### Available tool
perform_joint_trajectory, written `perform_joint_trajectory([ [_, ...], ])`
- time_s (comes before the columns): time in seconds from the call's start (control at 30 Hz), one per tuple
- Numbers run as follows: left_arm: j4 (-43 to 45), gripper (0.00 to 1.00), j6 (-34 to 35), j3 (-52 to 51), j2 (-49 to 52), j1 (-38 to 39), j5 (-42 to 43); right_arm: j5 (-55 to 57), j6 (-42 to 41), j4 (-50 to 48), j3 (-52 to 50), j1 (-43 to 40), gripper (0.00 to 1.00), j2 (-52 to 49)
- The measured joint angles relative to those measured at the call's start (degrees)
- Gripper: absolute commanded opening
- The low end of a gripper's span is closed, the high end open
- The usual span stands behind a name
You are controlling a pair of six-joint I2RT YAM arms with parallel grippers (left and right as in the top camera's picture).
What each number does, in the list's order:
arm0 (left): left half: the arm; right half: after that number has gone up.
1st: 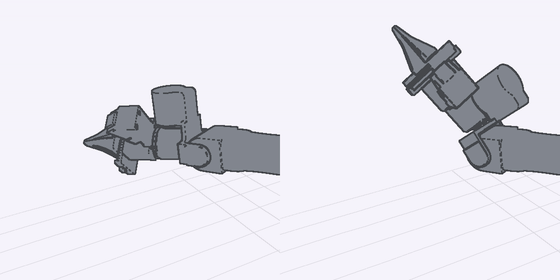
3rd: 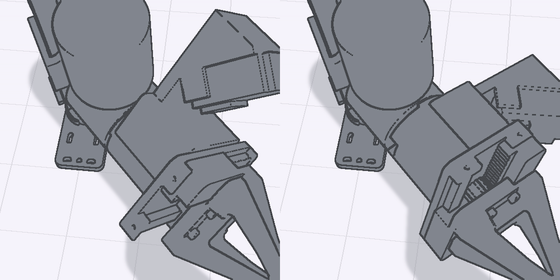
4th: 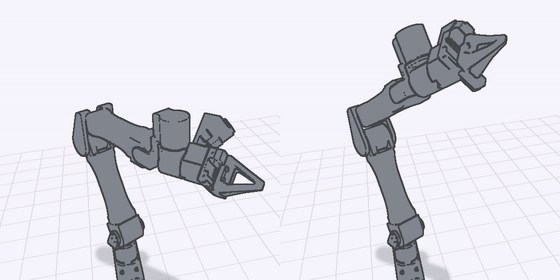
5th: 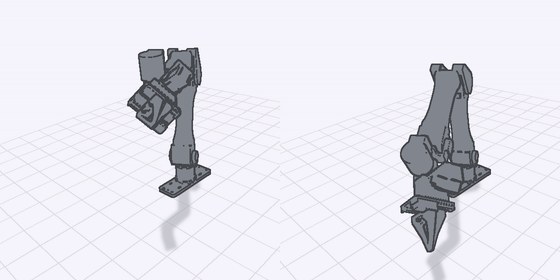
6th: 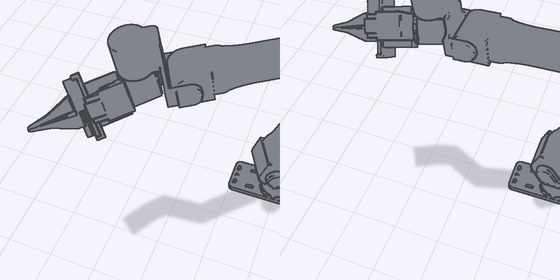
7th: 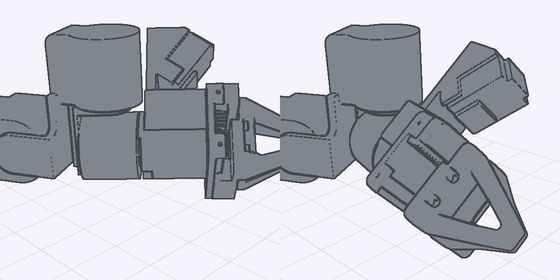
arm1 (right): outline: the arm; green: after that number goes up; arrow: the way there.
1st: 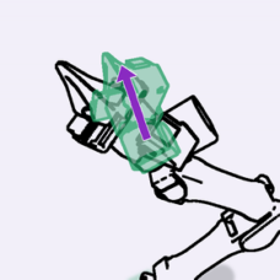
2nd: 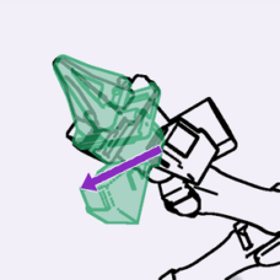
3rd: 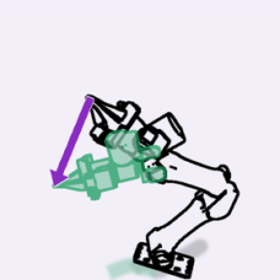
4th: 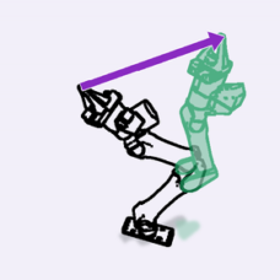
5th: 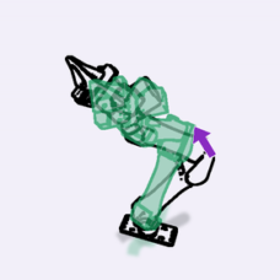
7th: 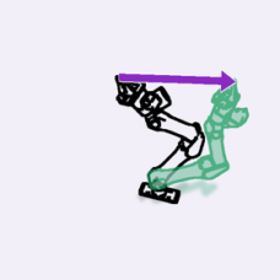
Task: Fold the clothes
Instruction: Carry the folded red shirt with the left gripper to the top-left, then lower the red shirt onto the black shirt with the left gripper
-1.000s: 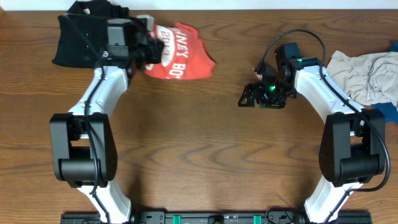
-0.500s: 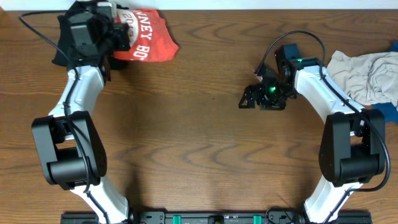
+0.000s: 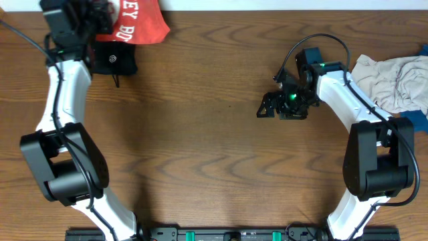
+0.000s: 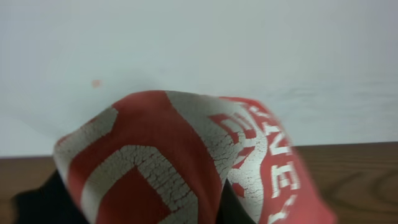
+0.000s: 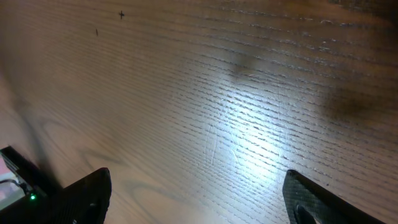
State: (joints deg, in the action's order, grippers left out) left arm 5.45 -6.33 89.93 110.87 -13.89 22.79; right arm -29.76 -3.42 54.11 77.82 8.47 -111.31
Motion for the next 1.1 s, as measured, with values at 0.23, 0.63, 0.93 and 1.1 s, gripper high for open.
perform_joint_trajectory([
  [0.23, -0.5, 0.06, -1.2, 0.0, 1.3, -6.5, -1.3, 0.0, 0.0, 0.6, 0.0, 0.0, 0.86, 0.0],
  [0.63, -3.4, 0.14, -1.4, 0.0, 8.3, -13.9, -3.9, 0.0, 0.0, 0.7, 0.0, 0.0, 0.87, 0.0],
  [0.93, -3.5, 0.33, -1.6, 0.0, 8.7, -13.8, -4.7, 0.0, 0.0, 0.7, 0.0, 0.0, 0.87, 0.0],
  [1.1, -1.4, 0.06, -1.2, 0.0, 8.8, -13.8, -5.0, 0.0, 0.0, 0.7, 0.0, 0.0, 0.87, 0.0],
])
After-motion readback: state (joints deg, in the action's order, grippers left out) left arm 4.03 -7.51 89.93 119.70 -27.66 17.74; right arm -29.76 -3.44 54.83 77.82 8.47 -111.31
